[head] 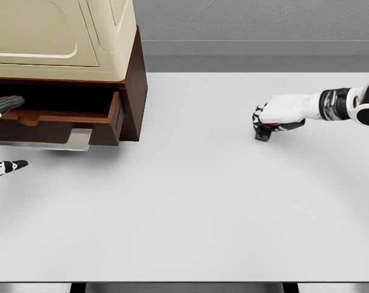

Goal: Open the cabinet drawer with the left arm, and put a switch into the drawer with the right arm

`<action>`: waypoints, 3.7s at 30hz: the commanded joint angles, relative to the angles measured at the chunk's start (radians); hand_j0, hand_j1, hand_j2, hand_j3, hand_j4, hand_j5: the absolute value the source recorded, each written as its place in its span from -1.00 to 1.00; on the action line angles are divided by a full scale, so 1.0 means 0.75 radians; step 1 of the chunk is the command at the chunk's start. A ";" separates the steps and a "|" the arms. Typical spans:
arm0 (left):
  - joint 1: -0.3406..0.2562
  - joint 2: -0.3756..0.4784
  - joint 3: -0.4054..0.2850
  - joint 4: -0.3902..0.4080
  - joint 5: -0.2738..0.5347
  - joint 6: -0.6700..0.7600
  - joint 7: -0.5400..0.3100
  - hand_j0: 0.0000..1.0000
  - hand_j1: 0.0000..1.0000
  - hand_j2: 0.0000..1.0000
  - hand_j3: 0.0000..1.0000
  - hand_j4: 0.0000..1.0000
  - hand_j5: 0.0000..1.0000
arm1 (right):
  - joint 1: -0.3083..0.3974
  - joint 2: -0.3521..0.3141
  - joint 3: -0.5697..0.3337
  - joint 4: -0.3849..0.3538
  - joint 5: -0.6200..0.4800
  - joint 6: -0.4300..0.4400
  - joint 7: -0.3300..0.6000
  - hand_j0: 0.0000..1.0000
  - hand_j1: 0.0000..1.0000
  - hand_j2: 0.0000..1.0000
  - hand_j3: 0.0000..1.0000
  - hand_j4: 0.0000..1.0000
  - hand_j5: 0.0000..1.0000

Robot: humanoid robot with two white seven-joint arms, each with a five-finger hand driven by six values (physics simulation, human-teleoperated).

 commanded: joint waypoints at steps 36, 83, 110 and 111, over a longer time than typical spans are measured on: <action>0.002 -0.003 0.000 0.000 0.012 0.002 0.003 1.00 1.00 1.00 1.00 1.00 1.00 | -0.172 0.280 -0.119 -0.482 -0.148 0.004 -0.001 -0.24 -0.24 -0.24 -0.24 -0.24 -0.24; 0.002 -0.003 0.000 0.000 0.012 0.002 0.003 1.00 1.00 1.00 1.00 1.00 1.00 | -0.513 0.820 0.104 0.005 -0.130 0.017 -0.001 -0.27 -0.27 -0.27 -0.27 -0.27 -0.27; 0.002 -0.003 0.000 0.000 0.014 0.002 0.003 1.00 1.00 1.00 1.00 1.00 1.00 | -0.562 0.942 0.133 0.199 -0.103 0.015 -0.001 -0.18 -0.18 -0.18 -0.18 -0.18 -0.18; 0.002 -0.003 0.000 0.000 0.014 0.002 0.003 1.00 1.00 1.00 1.00 1.00 1.00 | -0.562 0.945 0.135 0.199 -0.103 0.015 -0.001 -0.18 -0.18 -0.18 -0.18 -0.18 -0.18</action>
